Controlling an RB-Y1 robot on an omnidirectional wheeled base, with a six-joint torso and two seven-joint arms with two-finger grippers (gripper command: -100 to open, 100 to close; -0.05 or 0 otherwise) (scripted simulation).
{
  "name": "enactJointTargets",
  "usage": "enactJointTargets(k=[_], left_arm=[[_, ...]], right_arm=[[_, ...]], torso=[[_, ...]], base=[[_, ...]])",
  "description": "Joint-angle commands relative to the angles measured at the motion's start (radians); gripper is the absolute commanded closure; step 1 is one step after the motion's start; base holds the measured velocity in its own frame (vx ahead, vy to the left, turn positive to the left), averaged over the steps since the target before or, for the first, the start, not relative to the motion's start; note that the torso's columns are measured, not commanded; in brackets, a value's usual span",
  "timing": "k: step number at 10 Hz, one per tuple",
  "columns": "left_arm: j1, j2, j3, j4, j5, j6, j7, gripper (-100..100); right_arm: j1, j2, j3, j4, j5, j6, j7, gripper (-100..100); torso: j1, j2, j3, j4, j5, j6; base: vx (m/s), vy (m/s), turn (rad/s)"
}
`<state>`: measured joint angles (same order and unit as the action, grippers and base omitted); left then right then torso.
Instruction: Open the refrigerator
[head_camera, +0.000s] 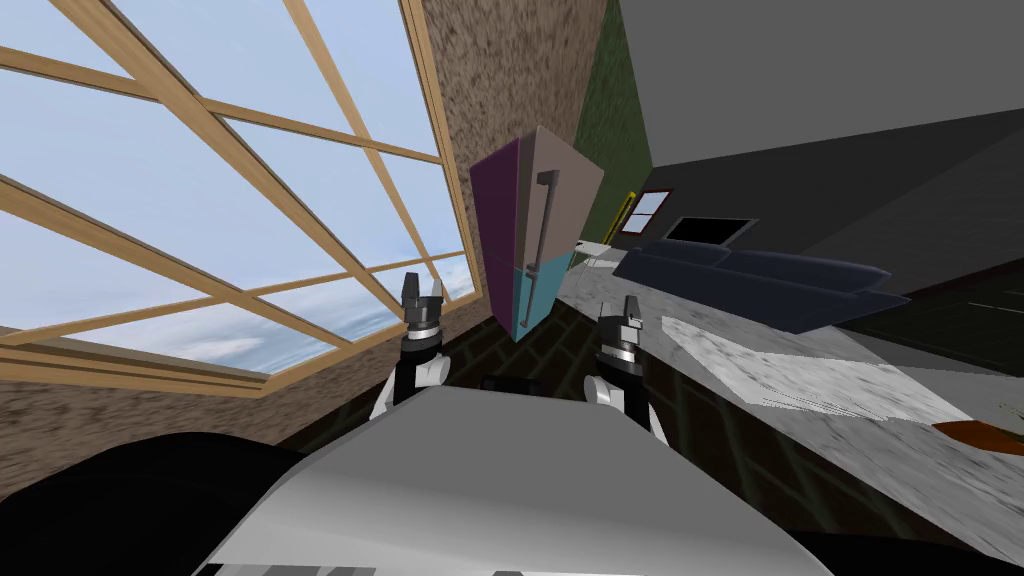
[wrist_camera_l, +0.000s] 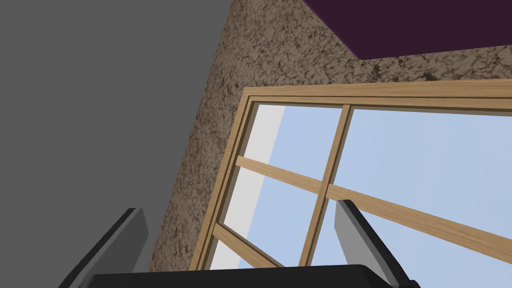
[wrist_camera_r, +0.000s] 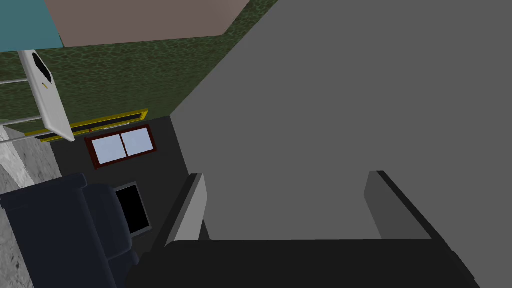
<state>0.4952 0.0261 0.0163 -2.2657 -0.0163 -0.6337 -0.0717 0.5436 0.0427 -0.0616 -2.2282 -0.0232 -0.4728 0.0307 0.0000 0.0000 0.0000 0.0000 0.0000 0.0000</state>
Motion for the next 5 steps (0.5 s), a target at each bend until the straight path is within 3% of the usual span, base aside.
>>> enactJointTargets(k=[1, 5], left_arm=[[0.000, 0.000, 0.000, 0.000, 0.000, 0.000, 0.000, 0], [0.000, 0.000, 0.000, 0.000, 0.000, 0.000, 0.000, 0]], right_arm=[[0.000, 0.000, 0.000, 0.000, 0.000, 0.000, 0.000, 0], [0.000, 0.000, 0.000, 0.000, 0.000, 0.000, 0.000, 0]], torso=[[0.000, 0.040, -0.082, 0.041, 0.000, 0.000], [0.000, 0.322, -0.644, 0.322, 0.000, 0.000]], base=[[0.000, 0.000, 0.000], [0.000, 0.000, 0.000]])
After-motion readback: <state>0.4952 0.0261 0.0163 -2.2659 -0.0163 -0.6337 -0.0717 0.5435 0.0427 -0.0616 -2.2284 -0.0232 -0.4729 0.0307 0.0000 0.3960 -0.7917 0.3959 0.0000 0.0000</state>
